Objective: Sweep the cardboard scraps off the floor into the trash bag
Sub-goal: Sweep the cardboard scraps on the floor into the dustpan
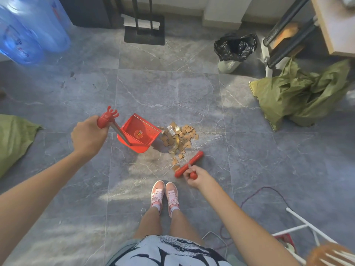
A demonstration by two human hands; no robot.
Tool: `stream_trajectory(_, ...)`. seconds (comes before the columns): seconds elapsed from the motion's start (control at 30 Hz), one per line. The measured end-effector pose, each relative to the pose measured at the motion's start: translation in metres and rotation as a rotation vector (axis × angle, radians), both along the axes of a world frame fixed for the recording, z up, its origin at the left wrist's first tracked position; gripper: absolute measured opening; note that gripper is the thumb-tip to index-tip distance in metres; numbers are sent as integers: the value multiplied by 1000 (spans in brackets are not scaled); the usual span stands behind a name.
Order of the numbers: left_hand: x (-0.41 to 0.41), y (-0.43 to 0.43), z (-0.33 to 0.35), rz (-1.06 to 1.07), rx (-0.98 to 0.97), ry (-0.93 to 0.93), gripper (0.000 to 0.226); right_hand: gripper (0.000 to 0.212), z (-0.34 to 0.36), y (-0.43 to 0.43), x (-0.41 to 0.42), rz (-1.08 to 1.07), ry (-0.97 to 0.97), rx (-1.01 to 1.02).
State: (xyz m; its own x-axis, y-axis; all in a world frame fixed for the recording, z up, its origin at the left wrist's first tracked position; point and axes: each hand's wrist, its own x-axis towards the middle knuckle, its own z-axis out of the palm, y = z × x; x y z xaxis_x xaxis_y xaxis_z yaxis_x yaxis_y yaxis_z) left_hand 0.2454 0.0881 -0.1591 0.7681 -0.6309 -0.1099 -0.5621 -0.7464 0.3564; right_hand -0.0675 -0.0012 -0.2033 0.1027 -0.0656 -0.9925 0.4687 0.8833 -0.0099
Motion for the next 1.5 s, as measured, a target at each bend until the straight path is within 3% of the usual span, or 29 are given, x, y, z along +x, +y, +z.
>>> stream_trajectory(0.13,4,-2,3,1,-16,-4,36,13,-2,-45,1,-175,-6,-2)
stream_trajectory(0.23,9,-3,3,1,-24,-5,35,25,-4,-71,-2,-238,11,9)
stream_trajectory(0.3,11,-2,4,1,-27,-11,34,11,0,-81,-8,-277,-19,-2)
stream_trajectory(0.43,16,1,4,26,-28,-8,34,31,7,-90,-24,-291,-84,2)
stream_trajectory(0.6,17,2,5,26,2,-27,33,14,25,-112,-47,-230,-114,-19)
stream_trajectory(0.87,21,-13,8,-95,73,-112,36,18,54,-162,-104,236,-78,15)
stream_trajectory(1.07,29,-41,1,-170,140,-83,32,24,54,-215,-126,590,64,-48)
stream_trajectory(1.4,53,-83,-34,-336,190,-68,37,27,-21,-245,-68,1083,410,-224)
stream_trajectory(1.5,60,-96,-48,-435,250,-98,24,19,-45,-247,-52,1194,421,-190)
